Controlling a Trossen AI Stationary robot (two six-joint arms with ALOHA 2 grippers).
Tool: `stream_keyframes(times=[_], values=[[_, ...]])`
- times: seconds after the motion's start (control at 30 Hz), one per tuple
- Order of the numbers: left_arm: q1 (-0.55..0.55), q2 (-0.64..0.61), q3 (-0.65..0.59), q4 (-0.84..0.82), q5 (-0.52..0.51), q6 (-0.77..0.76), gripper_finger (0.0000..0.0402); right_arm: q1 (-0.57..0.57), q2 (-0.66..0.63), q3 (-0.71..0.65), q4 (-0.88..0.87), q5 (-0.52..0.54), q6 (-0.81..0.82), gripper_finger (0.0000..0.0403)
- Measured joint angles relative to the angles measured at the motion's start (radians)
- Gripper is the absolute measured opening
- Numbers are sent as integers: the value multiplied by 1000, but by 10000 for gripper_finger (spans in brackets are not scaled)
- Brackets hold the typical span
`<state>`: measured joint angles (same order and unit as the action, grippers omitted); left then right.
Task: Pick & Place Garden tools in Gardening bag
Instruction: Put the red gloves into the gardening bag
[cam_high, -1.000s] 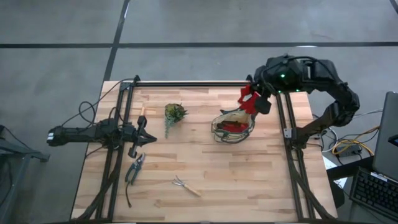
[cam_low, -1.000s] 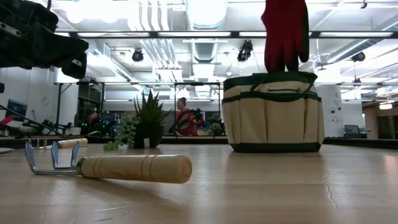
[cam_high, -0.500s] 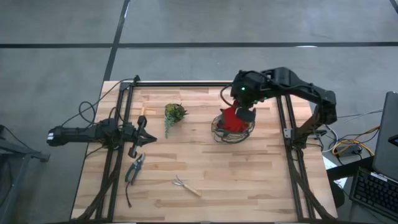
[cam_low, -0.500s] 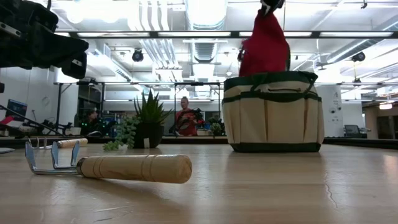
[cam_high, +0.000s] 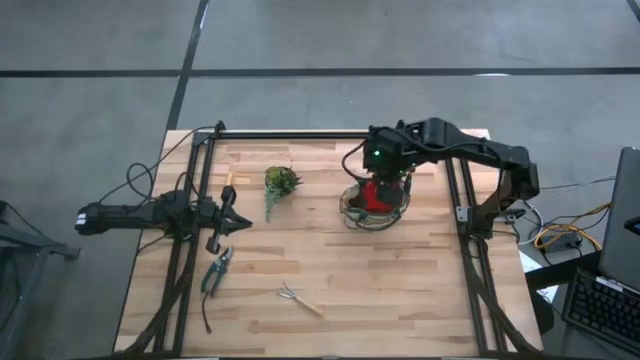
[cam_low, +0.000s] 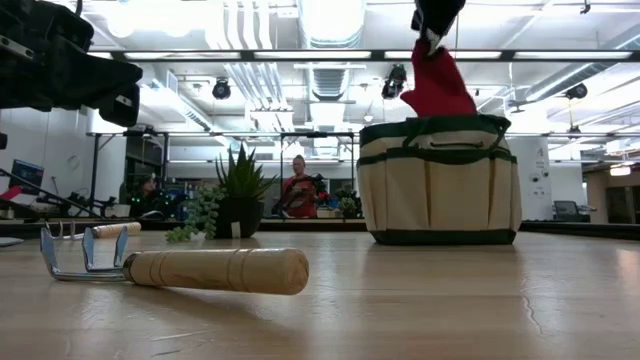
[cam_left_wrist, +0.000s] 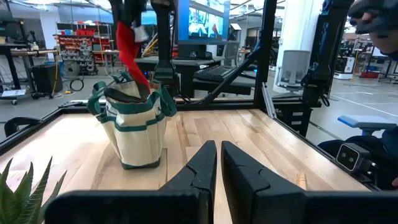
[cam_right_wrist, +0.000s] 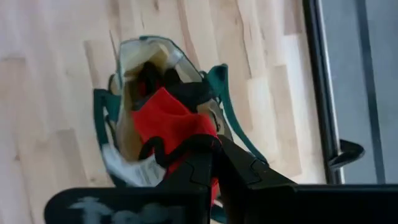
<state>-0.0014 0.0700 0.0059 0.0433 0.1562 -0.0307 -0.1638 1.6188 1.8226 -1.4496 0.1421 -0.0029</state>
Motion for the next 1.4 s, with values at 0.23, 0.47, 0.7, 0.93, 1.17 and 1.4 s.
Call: stream_keyframes(times=[0.23, 0.47, 0.7, 0.93, 1.17, 1.4], values=[[0, 0, 0, 0, 0, 0, 28, 0, -4, -141, 74, -25, -3, 8], [0, 0, 0, 0, 0, 0, 28, 0, -2, -297, 134, -68, -5, 8], [0, 0, 0, 0, 0, 0, 28, -1, -5, -400, 252, -68, -11, 8], [0, 0, 0, 0, 0, 0, 28, 0, -6, -440, 281, -241, -26, 8], [0, 0, 0, 0, 0, 0, 28, 0, -6, -437, 309, -278, -34, 8], [0, 0, 0, 0, 0, 0, 28, 0, -7, -423, 302, -210, -34, 8]])
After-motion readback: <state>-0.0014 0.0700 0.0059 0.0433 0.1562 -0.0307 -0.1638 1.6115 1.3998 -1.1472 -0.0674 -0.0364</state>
